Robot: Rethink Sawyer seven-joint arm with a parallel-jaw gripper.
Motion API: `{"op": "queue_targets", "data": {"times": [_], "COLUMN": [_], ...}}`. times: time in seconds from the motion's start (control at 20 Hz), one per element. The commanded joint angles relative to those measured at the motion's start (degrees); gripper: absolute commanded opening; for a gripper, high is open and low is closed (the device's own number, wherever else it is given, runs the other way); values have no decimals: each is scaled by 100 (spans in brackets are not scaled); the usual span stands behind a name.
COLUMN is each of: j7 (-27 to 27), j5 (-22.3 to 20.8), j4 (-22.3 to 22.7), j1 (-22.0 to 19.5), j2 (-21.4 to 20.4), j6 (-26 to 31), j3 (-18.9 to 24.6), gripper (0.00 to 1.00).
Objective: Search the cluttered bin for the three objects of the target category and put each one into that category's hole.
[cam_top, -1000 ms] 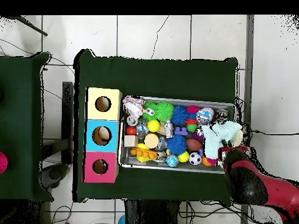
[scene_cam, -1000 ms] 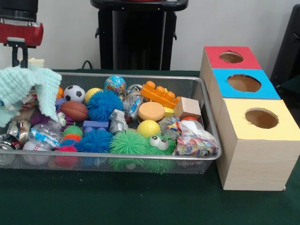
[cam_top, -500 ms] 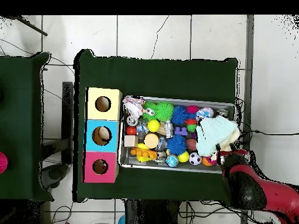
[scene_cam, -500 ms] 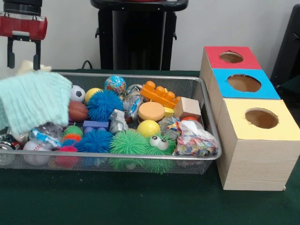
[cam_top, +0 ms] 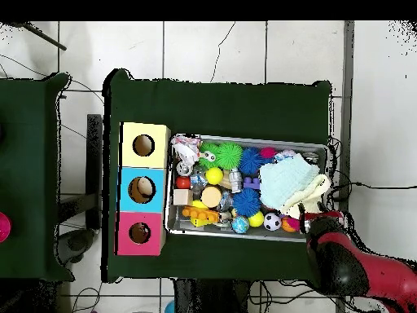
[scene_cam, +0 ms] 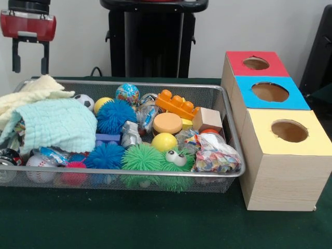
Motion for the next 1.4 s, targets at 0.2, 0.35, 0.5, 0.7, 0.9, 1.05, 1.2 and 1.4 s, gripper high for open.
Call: {"op": "queue_targets", "data": {"times": [0.2, 0.35, 0.5, 0.7, 0.9, 1.05, 1.2, 1.4], "j7": [579, 965, 1030, 1121, 1153, 1201, 1149, 1084], "j5": [-218, -204, -242, -238, -322, -269, -191, -62], "j4": [285, 399, 617, 915, 1031, 1026, 998, 1018], "j1": [876, 1324, 1437, 1503, 1536, 1751, 1950, 2187], "j2": [-95, 2, 117, 271, 777, 1137, 1526, 1932], "j6": [296, -46, -478, -856, -1492, -2065, -2646, -3317], "j3": [-365, -829, -995, -1234, -1475, -1863, -2205, -2602], "gripper": [100, 100, 100, 100, 100, 100, 100, 100]}}
